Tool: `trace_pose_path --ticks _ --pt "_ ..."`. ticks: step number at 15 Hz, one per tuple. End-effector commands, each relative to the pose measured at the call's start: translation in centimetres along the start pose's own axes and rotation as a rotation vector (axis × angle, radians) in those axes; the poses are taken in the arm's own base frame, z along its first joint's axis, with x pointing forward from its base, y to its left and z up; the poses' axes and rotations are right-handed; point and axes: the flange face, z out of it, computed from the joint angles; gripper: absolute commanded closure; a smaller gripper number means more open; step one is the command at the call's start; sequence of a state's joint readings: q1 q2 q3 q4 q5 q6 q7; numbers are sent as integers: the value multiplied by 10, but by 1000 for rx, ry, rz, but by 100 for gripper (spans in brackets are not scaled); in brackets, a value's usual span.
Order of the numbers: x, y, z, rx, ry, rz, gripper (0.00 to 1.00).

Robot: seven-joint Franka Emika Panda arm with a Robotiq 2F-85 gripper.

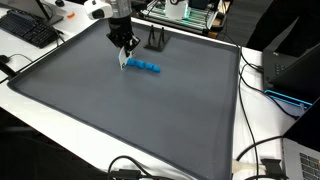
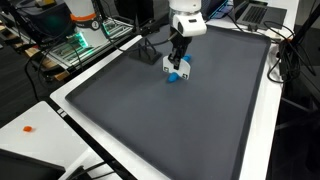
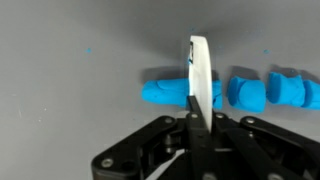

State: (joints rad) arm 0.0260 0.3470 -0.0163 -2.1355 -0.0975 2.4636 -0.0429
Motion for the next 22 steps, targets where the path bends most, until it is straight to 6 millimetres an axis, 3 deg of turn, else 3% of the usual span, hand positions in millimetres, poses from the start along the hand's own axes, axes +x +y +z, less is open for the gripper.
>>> trace_pose_path --ticks 1,7,17,22 --pt "-11 3 26 1 -13 1 99" --pt "-16 -2 31 40 -53 37 99" --pt "-20 0 10 81 -81 137 99" --pt "-21 0 -13 76 -73 213 99"
